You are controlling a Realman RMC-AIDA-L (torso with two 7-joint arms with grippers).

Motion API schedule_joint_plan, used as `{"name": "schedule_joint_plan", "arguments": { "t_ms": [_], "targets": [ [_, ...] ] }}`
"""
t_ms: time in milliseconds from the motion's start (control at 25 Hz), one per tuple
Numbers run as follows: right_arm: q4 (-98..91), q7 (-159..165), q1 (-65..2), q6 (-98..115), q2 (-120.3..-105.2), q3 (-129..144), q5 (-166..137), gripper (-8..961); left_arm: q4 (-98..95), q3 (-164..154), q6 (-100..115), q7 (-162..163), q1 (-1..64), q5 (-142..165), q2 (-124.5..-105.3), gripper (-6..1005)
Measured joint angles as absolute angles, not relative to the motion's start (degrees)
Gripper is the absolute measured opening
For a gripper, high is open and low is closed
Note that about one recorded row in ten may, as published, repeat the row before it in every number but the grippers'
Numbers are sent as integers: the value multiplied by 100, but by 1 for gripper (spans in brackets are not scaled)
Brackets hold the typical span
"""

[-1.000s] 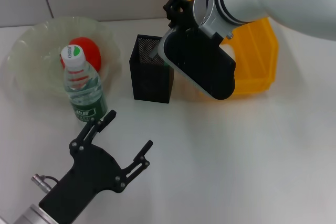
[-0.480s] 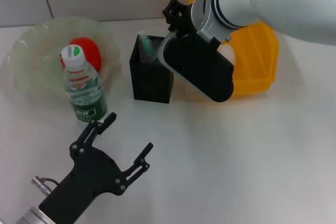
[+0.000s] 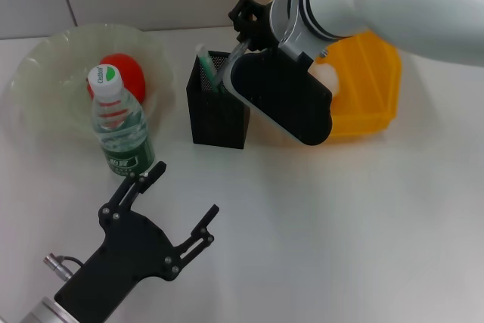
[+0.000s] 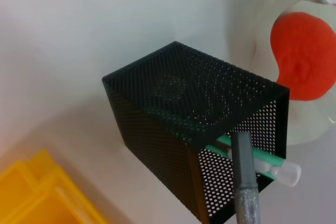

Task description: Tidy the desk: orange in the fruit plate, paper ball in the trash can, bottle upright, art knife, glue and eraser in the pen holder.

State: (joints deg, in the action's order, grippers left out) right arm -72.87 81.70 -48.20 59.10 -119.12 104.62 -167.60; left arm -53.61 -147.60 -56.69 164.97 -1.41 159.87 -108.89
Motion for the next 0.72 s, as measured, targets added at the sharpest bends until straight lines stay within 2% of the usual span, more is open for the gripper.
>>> {"name": "schedule_joint_plan", "arguments": {
  "t_ms": [720],
  "targets": [
    [-7171, 8152, -4878, 5879, -11918, 10469, -16760, 162, -5335, -14730, -5669, 16497, -114, 15987, -10907, 833]
  ]
}}
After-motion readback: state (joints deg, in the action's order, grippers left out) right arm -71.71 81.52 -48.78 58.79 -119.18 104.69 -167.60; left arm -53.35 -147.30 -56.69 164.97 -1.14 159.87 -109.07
